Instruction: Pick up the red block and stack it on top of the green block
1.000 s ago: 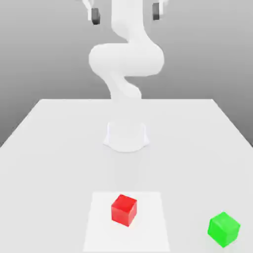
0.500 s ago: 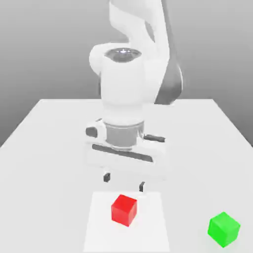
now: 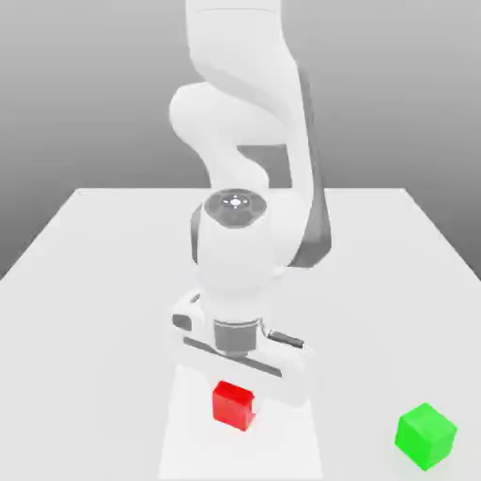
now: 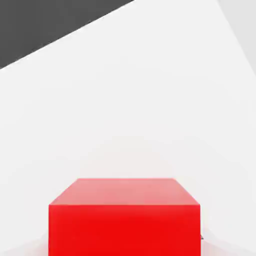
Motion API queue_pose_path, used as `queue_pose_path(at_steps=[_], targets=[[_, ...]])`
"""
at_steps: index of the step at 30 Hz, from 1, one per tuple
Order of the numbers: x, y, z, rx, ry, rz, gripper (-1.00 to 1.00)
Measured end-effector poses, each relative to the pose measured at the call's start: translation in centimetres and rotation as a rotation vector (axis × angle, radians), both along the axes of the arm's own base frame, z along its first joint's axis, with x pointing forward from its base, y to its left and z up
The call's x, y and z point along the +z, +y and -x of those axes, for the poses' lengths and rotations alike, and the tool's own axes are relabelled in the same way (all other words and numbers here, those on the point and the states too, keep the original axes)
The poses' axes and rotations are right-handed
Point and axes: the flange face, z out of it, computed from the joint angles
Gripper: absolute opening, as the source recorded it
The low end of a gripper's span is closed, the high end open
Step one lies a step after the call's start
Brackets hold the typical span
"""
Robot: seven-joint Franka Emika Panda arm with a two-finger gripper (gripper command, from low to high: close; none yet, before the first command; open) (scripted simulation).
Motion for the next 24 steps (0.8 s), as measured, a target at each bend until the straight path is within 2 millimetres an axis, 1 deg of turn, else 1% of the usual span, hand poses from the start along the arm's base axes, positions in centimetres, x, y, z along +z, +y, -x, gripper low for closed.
queue_pose_path(at_steps=[4,6,11,13,15,16,17,20,21,24], targets=[[3.9,0.1,0.0,0.005,0.0,0.0,-1.0],[4.9,3.3,-1.1,0.139,0.002,0.003,-1.0],[6.4,12.6,-4.1,0.533,0.006,0.008,-1.0],[7.0,16.7,-4.7,0.694,0.006,0.007,-1.0],[7.8,21.1,-4.8,0.856,0.004,0.003,-1.0],[7.7,22.8,-4.8,0.916,0.003,0.001,-1.0],[7.0,23.6,-4.8,0.946,0.002,0.0,-1.0],[3.3,24.4,-4.8,0.972,0.0,0.0,-1.0],[2.4,24.5,-4.7,0.975,0.001,0.0,1.0],[2.4,24.5,-4.7,0.975,0.001,0.0,1.0]])
